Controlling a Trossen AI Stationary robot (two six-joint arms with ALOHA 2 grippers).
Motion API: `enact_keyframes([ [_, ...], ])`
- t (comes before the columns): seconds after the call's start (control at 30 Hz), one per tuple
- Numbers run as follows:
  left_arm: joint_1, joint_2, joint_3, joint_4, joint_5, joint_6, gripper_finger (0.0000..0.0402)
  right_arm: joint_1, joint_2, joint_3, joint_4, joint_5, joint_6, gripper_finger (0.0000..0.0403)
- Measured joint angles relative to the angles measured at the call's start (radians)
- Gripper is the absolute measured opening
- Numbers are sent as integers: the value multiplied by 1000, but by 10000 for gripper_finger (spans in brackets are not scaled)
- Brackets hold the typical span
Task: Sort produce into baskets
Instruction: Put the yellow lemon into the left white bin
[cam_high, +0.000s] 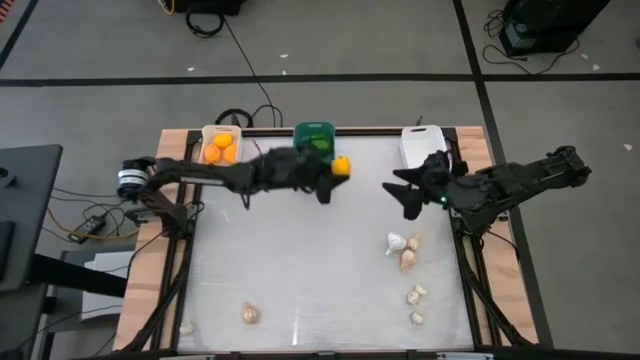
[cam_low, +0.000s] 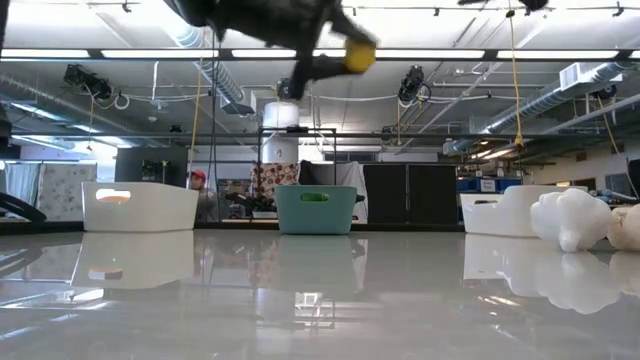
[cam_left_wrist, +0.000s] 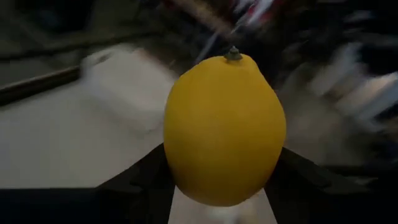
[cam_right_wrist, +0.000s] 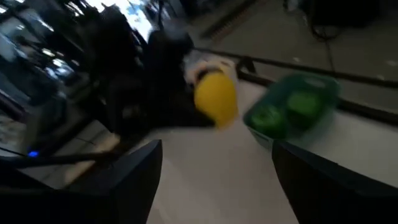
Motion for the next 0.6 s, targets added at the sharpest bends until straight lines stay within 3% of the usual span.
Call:
enact_keyframes([
  [0.2, 172, -118, 0, -383, -1, 24, 213, 0, 35, 0, -156, -2, 134, 300],
  [0.6, 540, -306, -1, -1125, -111, 75, 213, -32, 131, 0, -228, -64, 205, 299],
])
